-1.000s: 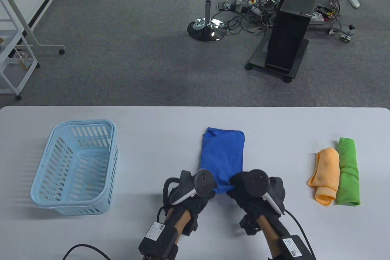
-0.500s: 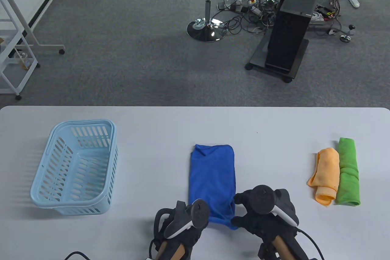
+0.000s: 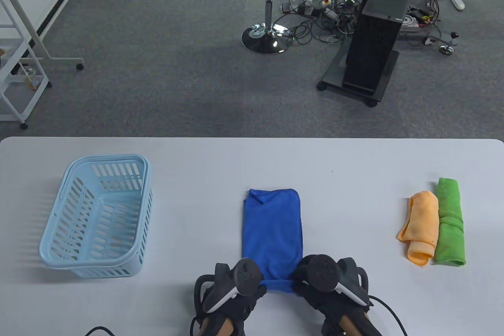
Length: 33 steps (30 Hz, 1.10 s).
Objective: Roll rectangular towel into towel roll
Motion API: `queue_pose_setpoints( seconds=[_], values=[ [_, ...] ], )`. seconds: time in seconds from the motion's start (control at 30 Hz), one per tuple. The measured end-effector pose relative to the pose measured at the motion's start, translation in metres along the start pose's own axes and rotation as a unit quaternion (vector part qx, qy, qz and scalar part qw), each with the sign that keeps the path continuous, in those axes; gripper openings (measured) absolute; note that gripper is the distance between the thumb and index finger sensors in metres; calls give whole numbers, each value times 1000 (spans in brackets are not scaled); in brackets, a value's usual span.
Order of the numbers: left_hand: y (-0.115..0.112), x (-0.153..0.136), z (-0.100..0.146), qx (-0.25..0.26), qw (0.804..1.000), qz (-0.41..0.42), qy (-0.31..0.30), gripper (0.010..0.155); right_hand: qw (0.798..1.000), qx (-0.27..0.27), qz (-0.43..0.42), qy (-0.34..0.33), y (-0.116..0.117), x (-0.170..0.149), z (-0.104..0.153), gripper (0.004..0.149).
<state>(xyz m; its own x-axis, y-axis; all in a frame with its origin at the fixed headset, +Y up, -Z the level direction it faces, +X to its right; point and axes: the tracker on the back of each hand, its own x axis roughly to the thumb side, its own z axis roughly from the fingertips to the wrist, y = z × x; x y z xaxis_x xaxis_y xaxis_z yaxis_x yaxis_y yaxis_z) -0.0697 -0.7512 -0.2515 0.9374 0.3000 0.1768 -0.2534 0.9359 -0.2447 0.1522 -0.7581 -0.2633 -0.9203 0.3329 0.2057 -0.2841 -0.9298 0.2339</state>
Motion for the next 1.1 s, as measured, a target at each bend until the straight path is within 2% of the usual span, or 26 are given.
queue_pose_setpoints(
  seconds=[0.07, 0.2, 0.27, 0.33, 0.43, 0.53, 0.57, 0.7, 0.77, 0.87, 0.93, 1.03, 1.1],
  values=[
    [8, -1, 5, -3, 1000, -3, 18, 54, 1000, 3, -1, 1, 1, -1, 0, 49],
    [27, -5, 20, 62, 996, -51, 41, 54, 1000, 11, 6, 5, 2, 1, -2, 49],
    [29, -5, 23, 80, 995, -50, 25, 54, 1000, 14, 5, 5, 3, 1, -2, 49],
    [24, -2, 21, 65, 997, -38, -3, 59, 1000, 17, 6, 5, 4, 2, -2, 48],
    [11, 5, 14, 8, 998, -61, -16, 65, 1000, 19, 9, 3, 4, 3, -2, 48],
    [2, 7, 7, 12, 997, -71, -26, 47, 1000, 23, 7, 1, 5, 3, -2, 49],
    [-1, 5, 4, 3, 998, -60, -21, 46, 1000, 25, 7, 0, 5, 3, -2, 49],
    [-6, -3, 1, -9, 999, -34, 13, 47, 999, 32, 14, 2, 5, 3, -2, 50],
    [-9, -3, -3, 24, 997, -77, 20, 48, 999, 32, 13, 6, 6, 3, -4, 50],
    [-16, -4, -10, 6, 992, -112, 52, 49, 999, 11, 42, 9, 9, 4, -6, 51],
    [-20, -3, -12, 3, 992, -119, 51, 47, 998, 8, 63, 11, 11, 4, -6, 61],
    [-20, 0, -11, -1, 990, -127, 53, 62, 999, -10, 48, 4, 10, 6, -5, 70],
    [-20, 3, -11, 1, 991, -126, 39, 62, 999, -18, 39, -11, 10, 8, -5, 67]
  ],
)
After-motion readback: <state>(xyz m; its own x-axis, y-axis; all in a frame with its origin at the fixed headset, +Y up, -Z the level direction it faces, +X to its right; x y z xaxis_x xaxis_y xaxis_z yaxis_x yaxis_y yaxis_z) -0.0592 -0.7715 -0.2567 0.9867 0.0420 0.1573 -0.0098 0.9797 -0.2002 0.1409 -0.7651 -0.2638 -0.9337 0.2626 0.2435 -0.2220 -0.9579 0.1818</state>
